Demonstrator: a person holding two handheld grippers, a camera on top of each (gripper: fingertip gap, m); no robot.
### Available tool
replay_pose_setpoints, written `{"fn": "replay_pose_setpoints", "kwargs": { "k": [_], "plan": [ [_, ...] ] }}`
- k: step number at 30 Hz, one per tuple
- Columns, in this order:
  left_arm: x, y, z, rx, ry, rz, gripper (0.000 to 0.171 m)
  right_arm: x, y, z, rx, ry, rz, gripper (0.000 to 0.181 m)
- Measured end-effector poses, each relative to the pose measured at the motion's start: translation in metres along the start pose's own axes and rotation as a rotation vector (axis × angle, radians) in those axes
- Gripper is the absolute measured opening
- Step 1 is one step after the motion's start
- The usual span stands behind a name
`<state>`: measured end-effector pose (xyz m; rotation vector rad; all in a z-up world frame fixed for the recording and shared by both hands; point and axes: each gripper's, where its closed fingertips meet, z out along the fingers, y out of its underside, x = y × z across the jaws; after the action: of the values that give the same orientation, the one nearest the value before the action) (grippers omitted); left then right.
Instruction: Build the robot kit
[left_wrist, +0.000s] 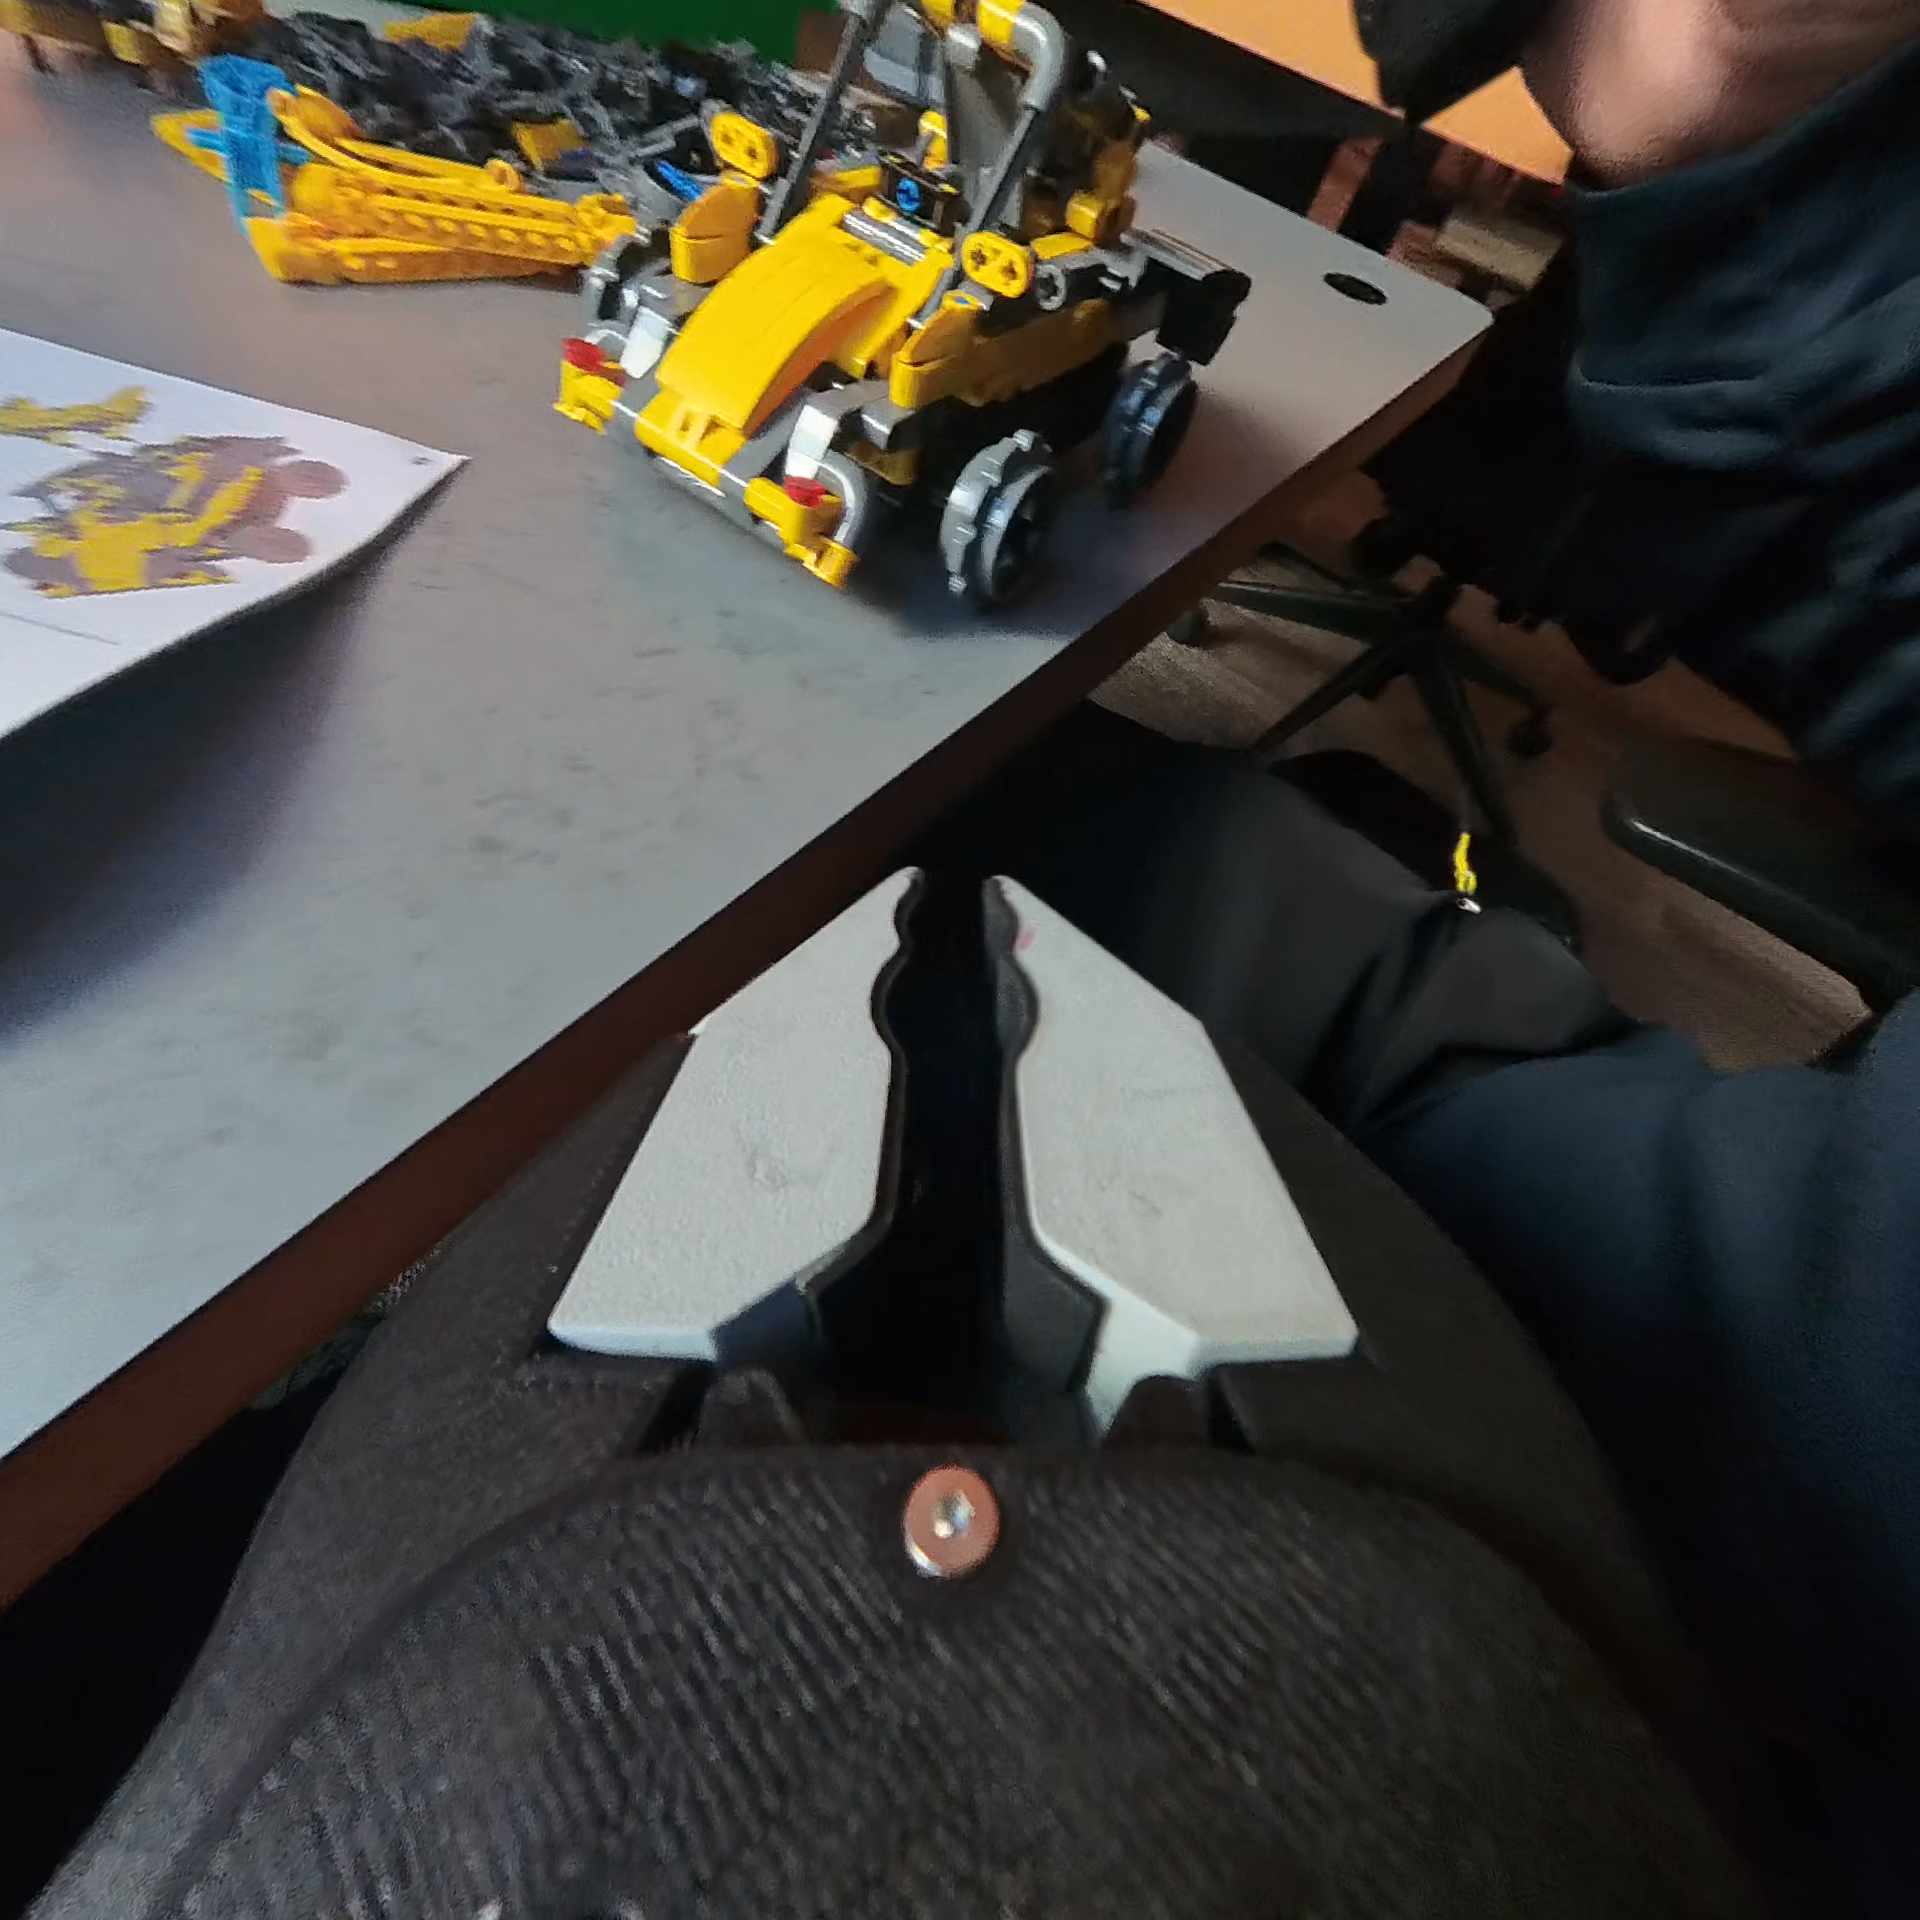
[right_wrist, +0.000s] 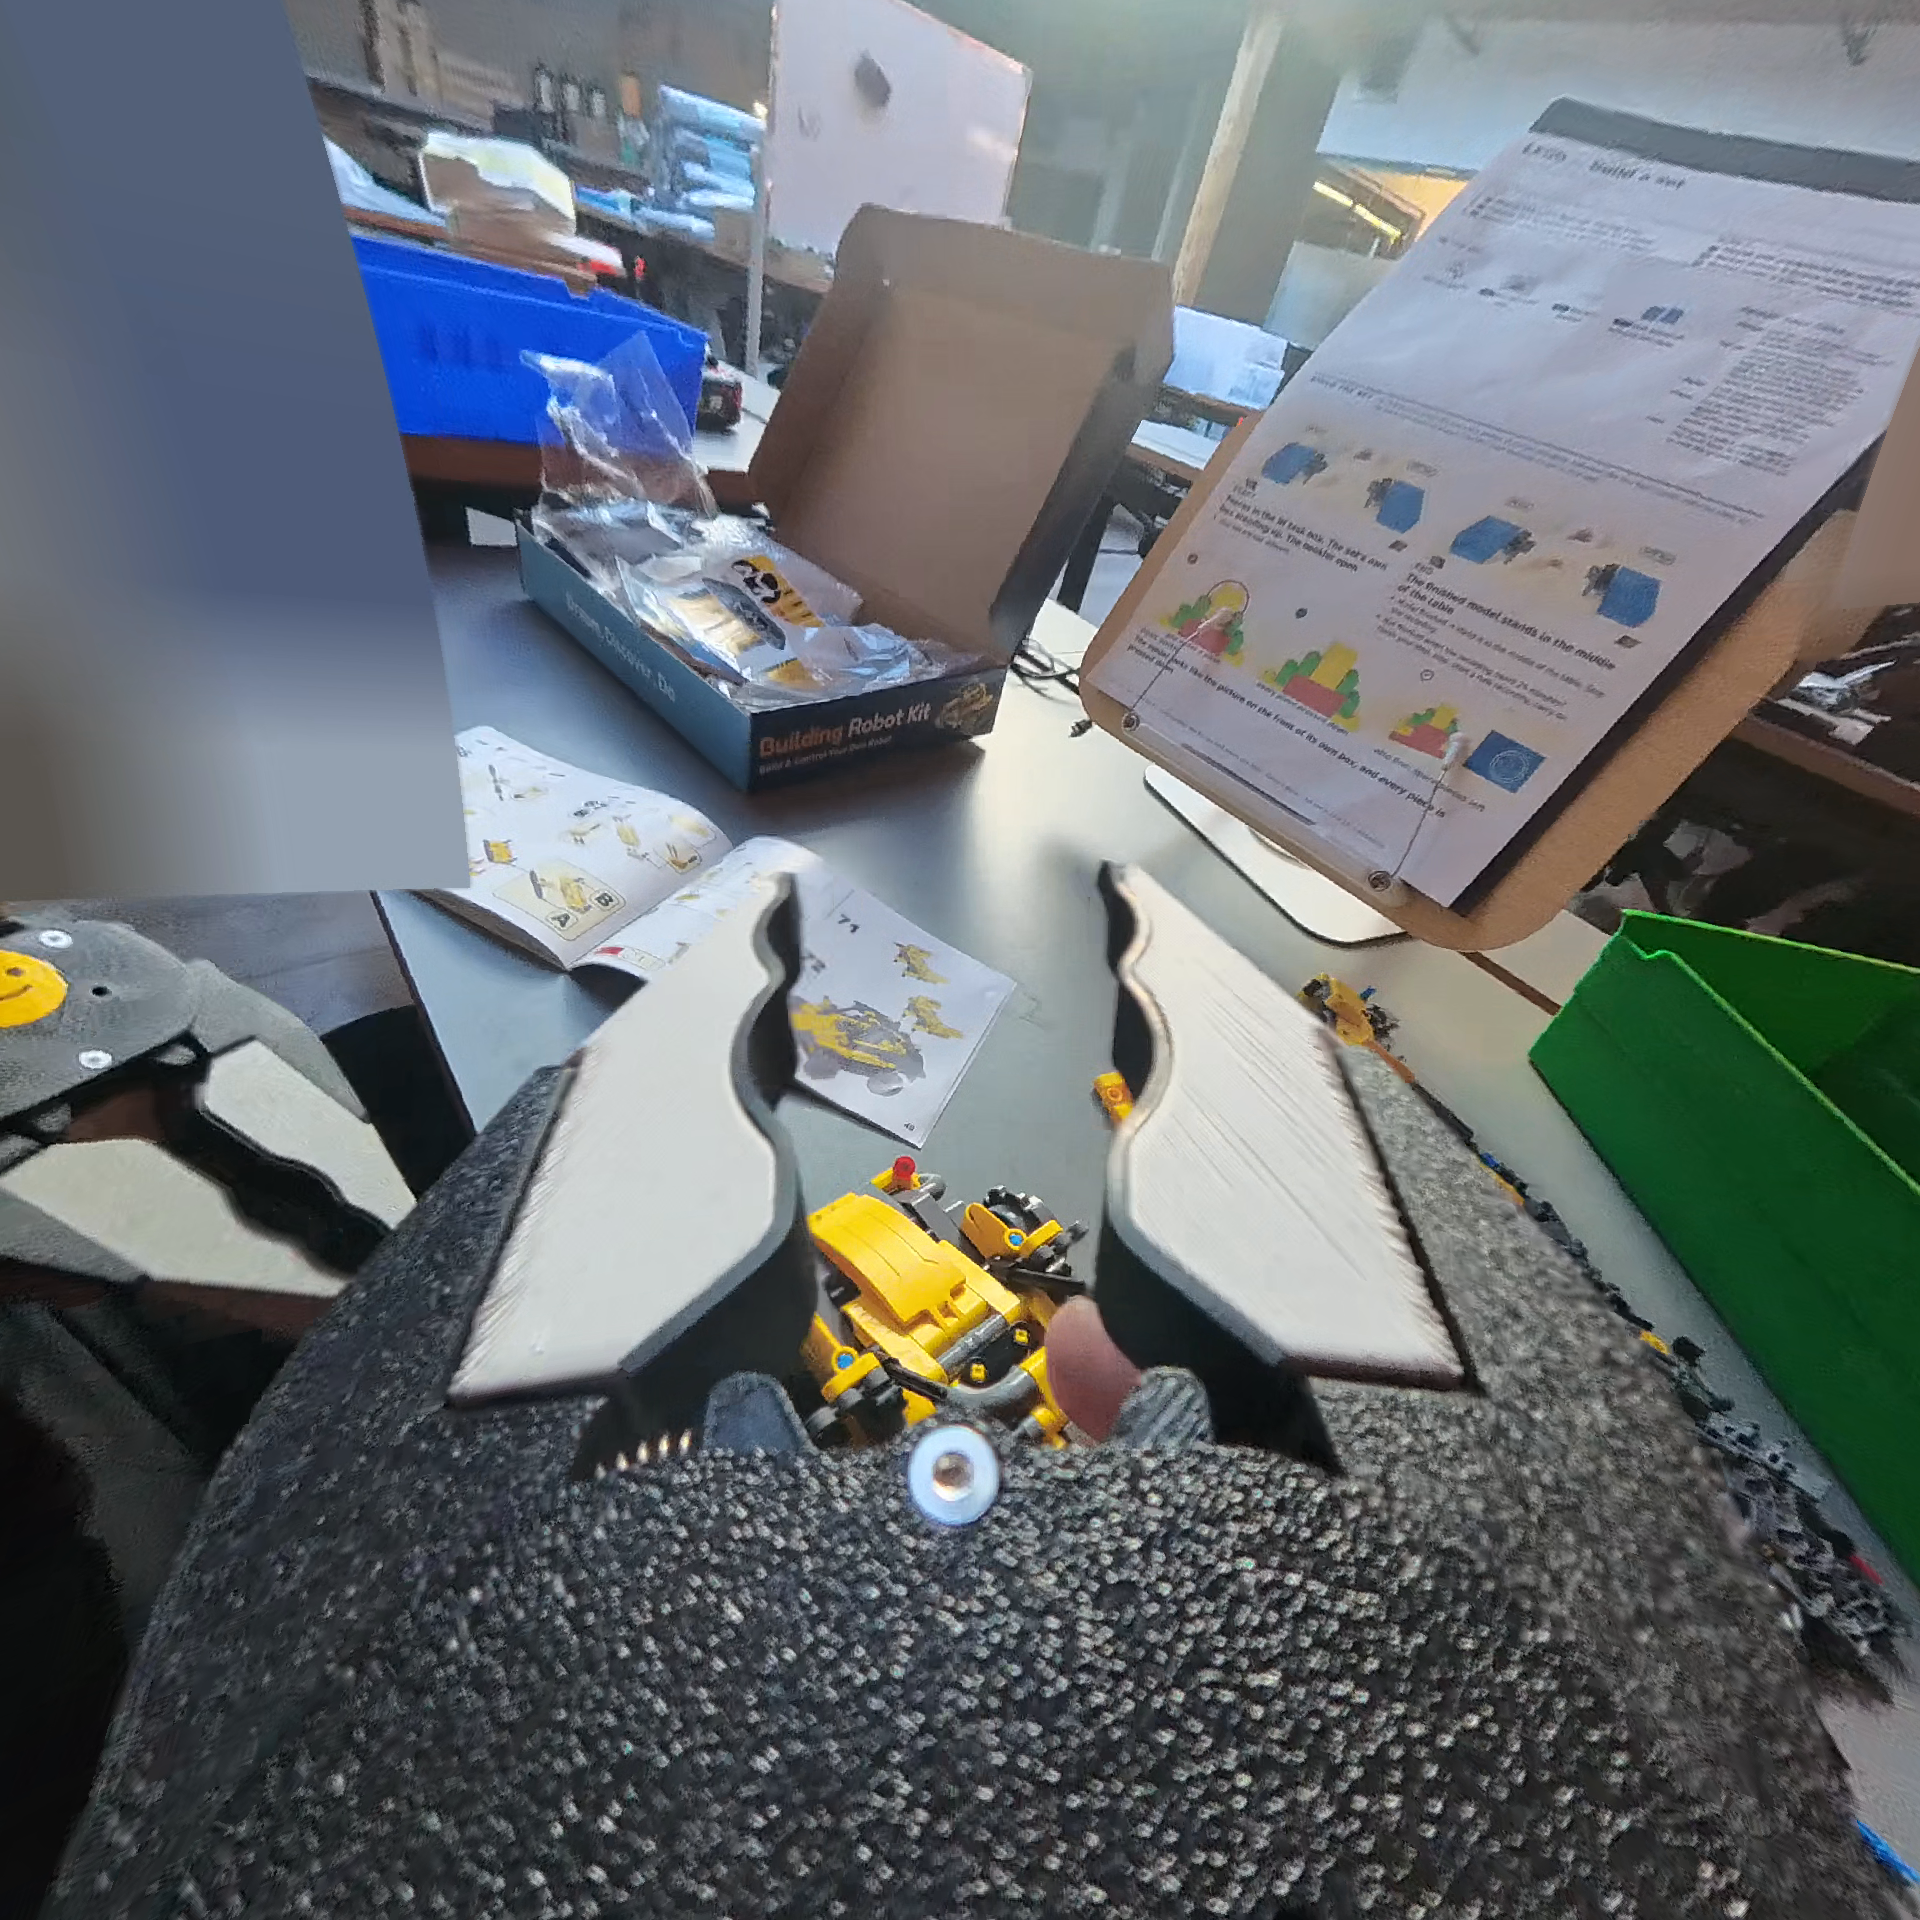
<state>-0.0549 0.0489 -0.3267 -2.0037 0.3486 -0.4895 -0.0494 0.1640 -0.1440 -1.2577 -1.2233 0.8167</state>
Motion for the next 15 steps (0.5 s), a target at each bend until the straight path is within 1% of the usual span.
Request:
{"fn": "replay_pose_setpoints", "kwargs": {
  "k": [1, 3, 5, 8, 10, 12, 15],
  "plan": [
    [0.004, 0.002, 0.001, -0.012, 0.010, 0.019, 0.011, -0.002, 0.005, 0.003, -0.020, 0.001, -0.015, 0.067],
    [0.004, 0.009, -0.004, -0.028, -0.005, 0.102, 0.011, -0.005, 0.017, 0.009, -0.079, 0.004, -0.064, 0.075],
    [-0.004, 0.015, -0.013, -0.032, -0.055, 0.160, 0.010, -0.006, 0.024, 0.010, -0.124, 0.014, -0.105, 0.078],
    [-0.019, 0.020, -0.024, -0.041, -0.092, 0.139, 0.009, 0.009, 0.025, 0.002, -0.165, 0.055, -0.139, 0.077],
    [-0.027, 0.018, -0.028, -0.032, -0.103, 0.104, 0.009, 0.024, 0.016, -0.010, -0.143, 0.076, -0.100, 0.071],
    [-0.029, 0.018, -0.028, -0.033, -0.101, 0.087, 0.009, 0.033, 0.003, -0.021, -0.070, 0.053, 0.003, 0.067],
    [-0.024, 0.024, -0.024, -0.061, -0.086, 0.110, 0.009, 0.049, -0.005, -0.033, -0.008, 0.050, 0.108, 0.067]
  ]
}}
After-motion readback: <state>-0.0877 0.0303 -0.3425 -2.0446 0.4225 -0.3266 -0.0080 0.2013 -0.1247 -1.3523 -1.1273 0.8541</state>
